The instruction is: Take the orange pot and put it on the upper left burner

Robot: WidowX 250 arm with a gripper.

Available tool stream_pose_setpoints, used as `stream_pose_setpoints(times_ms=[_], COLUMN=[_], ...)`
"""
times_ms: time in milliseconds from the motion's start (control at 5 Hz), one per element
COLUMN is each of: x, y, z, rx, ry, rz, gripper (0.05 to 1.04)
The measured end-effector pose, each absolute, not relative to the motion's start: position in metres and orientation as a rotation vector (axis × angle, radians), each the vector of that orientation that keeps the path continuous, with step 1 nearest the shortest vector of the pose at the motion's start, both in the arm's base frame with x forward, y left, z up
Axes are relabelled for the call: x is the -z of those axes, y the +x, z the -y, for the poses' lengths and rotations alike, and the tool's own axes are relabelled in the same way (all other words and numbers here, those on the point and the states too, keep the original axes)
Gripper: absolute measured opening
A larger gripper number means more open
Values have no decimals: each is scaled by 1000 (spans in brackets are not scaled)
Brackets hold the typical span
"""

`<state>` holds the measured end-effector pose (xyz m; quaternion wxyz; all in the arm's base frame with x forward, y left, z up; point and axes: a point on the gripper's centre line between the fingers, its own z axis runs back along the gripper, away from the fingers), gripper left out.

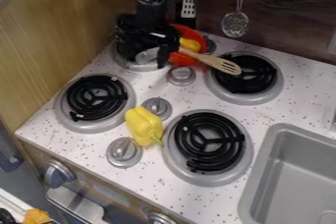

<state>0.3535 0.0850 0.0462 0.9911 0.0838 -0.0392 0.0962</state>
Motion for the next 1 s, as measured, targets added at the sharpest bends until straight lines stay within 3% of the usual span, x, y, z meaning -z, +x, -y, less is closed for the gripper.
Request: stream_pose_setpoints(times_ms=[600,1000], x=[-79,-75], y=[316,294], z=[-50,-30], rx=[-328,-400], ry=[133,96], rz=[30,-8], gripper=[1001,1001])
